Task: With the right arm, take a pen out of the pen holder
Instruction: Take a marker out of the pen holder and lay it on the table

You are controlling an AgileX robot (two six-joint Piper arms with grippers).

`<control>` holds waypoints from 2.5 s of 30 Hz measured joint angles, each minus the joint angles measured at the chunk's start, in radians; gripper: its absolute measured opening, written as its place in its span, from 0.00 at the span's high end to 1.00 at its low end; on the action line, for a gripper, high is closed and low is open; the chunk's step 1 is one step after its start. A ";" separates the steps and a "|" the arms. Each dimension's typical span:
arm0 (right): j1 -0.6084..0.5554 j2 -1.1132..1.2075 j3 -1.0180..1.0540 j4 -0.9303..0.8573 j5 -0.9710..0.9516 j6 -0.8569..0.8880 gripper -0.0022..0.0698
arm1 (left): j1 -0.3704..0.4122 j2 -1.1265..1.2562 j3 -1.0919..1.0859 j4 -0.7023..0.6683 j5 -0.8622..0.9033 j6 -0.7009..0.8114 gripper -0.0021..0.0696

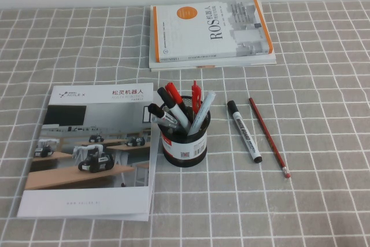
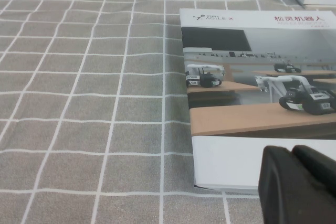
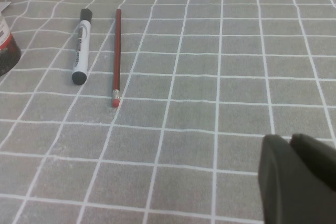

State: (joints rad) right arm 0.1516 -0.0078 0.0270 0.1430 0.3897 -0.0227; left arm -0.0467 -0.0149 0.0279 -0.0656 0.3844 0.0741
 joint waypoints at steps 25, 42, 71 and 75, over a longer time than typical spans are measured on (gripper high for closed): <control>0.000 0.000 0.000 0.000 0.000 0.000 0.99 | 0.000 0.000 0.000 0.000 0.000 0.000 0.98; 0.000 0.000 0.000 0.107 -0.064 0.000 0.99 | 0.000 0.000 0.000 0.000 0.000 0.000 0.98; 0.000 0.104 -0.112 0.640 -0.153 0.000 0.99 | 0.000 0.000 0.000 0.000 0.000 0.000 0.98; 0.000 0.275 -0.236 0.590 -0.030 0.000 0.99 | 0.000 0.000 0.000 0.000 0.000 0.000 0.98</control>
State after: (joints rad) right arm 0.1516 0.2668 -0.2091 0.7333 0.3594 -0.0227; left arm -0.0467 -0.0149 0.0279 -0.0656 0.3844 0.0741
